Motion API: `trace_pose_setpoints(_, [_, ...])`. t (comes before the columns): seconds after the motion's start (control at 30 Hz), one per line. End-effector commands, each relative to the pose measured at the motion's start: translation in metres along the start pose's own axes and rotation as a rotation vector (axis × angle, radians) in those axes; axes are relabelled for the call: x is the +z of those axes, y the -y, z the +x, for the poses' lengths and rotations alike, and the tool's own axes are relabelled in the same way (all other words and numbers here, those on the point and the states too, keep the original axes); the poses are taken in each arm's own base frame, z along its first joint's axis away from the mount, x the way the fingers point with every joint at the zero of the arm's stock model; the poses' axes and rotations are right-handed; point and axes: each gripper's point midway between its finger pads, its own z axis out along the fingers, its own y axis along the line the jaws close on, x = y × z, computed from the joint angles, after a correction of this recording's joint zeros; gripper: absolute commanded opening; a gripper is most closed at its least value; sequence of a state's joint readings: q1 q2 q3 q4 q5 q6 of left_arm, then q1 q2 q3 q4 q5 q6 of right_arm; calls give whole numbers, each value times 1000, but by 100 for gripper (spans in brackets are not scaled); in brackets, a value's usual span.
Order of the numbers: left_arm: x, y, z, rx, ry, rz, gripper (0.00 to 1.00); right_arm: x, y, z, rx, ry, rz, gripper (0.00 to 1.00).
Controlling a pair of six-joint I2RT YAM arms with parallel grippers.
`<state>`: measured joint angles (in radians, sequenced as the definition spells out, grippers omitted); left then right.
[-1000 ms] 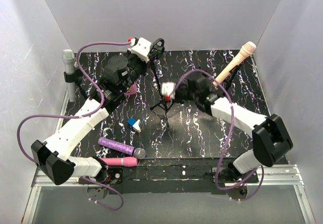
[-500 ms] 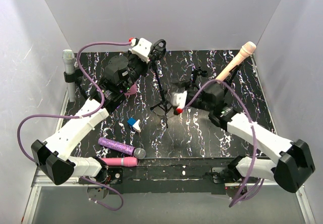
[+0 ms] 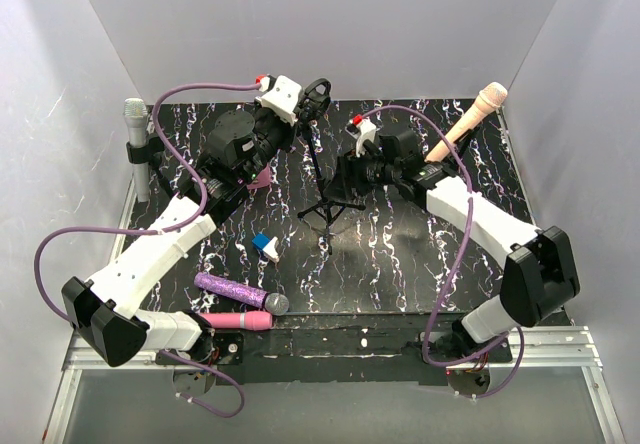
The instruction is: Remove the microphone from the stand
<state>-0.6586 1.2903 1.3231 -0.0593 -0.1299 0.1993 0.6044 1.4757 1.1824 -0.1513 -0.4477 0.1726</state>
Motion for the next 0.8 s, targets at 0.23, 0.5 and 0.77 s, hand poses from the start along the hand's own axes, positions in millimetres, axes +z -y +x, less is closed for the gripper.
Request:
trace_pose_setpoints(0.23, [-8, 5, 16, -14, -53, 23, 0, 13, 11, -12, 338, 23, 55, 62])
trace_pose_setpoints(0.5, [-6, 5, 17, -12, -49, 26, 0, 23, 54, 5, 504, -9, 278, 67])
trace_pose_setpoints(0.77, [-8, 4, 17, -1, -53, 19, 0, 18, 76, 62, 557, -127, 353, 66])
